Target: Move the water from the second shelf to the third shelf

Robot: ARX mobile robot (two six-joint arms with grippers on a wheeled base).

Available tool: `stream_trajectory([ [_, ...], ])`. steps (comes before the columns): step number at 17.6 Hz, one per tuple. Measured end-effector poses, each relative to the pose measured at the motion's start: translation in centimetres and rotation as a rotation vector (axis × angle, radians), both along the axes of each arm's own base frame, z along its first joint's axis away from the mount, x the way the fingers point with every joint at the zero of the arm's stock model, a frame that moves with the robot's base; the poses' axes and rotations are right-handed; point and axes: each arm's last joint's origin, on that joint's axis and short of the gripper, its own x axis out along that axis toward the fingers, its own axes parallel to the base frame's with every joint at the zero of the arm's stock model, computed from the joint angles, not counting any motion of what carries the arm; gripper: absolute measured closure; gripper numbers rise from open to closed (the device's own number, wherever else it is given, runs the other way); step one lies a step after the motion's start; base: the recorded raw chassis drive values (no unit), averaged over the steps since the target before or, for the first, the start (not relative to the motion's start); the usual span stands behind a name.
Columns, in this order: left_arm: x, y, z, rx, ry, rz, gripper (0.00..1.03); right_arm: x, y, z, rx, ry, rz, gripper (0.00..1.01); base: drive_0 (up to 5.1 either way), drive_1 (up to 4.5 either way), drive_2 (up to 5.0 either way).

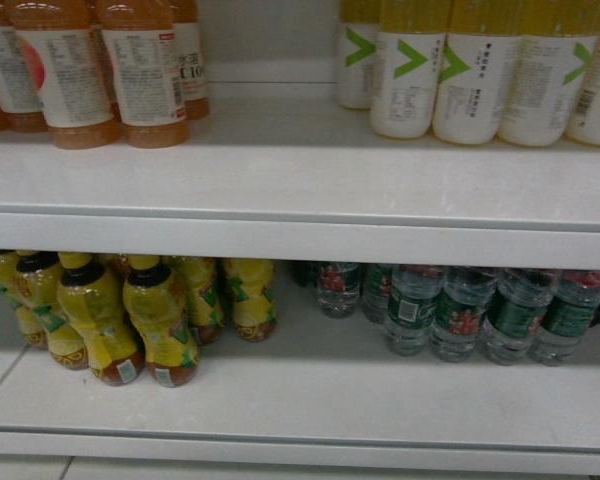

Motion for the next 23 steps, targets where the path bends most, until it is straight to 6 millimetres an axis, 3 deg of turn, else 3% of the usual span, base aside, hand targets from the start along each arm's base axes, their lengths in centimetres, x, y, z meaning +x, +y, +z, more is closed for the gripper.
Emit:
stream_trajectory([
  [23,0.0,0.0,-0.03,0.0,0.003,0.0,0.05,-0.01,0.0,0.04,0.0,-0.005,0.0,0.59,-4.4,2.11,2.1],
])
